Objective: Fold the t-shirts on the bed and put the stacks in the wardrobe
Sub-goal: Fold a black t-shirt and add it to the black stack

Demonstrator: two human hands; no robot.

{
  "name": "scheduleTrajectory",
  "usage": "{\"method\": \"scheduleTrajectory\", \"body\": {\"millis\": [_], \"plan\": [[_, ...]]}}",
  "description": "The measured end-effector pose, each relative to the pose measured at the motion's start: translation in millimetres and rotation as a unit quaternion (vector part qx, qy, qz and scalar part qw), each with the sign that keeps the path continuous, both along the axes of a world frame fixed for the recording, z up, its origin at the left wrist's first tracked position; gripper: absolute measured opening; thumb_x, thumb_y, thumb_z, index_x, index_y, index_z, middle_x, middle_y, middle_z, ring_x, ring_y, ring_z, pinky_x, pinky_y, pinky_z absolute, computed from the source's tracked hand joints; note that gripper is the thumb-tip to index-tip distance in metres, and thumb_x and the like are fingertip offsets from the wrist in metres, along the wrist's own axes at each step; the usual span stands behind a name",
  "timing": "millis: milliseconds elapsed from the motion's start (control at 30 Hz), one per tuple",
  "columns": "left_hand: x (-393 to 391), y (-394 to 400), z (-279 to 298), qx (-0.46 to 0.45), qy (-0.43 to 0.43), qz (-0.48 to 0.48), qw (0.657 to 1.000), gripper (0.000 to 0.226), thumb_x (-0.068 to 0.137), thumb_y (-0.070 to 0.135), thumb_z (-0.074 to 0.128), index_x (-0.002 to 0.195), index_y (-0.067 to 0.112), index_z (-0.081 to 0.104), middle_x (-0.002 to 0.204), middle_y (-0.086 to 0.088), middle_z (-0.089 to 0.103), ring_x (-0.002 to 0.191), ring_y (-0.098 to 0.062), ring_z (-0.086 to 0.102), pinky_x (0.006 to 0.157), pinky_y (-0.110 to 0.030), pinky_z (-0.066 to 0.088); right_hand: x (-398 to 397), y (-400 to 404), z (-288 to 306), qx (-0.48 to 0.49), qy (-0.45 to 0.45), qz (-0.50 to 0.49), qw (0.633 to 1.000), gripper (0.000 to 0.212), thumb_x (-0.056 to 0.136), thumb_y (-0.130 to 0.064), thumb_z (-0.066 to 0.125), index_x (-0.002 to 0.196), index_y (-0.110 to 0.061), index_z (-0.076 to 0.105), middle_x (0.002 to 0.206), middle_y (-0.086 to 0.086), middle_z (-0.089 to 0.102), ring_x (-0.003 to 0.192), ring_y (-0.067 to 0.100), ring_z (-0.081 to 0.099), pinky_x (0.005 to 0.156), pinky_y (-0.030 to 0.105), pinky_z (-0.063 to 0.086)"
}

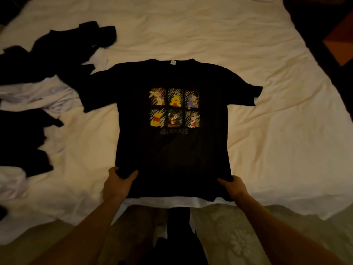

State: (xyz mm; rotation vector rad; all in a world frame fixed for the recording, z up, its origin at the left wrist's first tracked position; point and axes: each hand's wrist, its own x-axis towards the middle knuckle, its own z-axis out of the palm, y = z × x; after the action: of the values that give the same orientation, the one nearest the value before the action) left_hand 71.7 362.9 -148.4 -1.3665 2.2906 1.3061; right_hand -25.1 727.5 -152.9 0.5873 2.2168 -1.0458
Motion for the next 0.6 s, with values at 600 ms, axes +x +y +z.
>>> {"method": "scheduleTrajectory", "body": {"millis": [600], "plan": [[50.7, -20.0, -6.9, -0.066, 0.07, 0.072, 0.993, 0.026, 0.099, 0.014, 0.053, 0.117, -0.001, 0.063, 0.116, -0.023, 0.065, 0.109, -0.042, 0.059, 0.094, -0.045, 0.045, 35.9, 11.9, 16.5, -0.035, 0.215, -0.086, 0.972, 0.04, 0.1, -0.022, 0.055, 0.138, -0.016, 0.044, 0.109, 0.014, 0.066, 0.093, 0.027, 0.066, 0.082, 0.038, 0.055]]}}
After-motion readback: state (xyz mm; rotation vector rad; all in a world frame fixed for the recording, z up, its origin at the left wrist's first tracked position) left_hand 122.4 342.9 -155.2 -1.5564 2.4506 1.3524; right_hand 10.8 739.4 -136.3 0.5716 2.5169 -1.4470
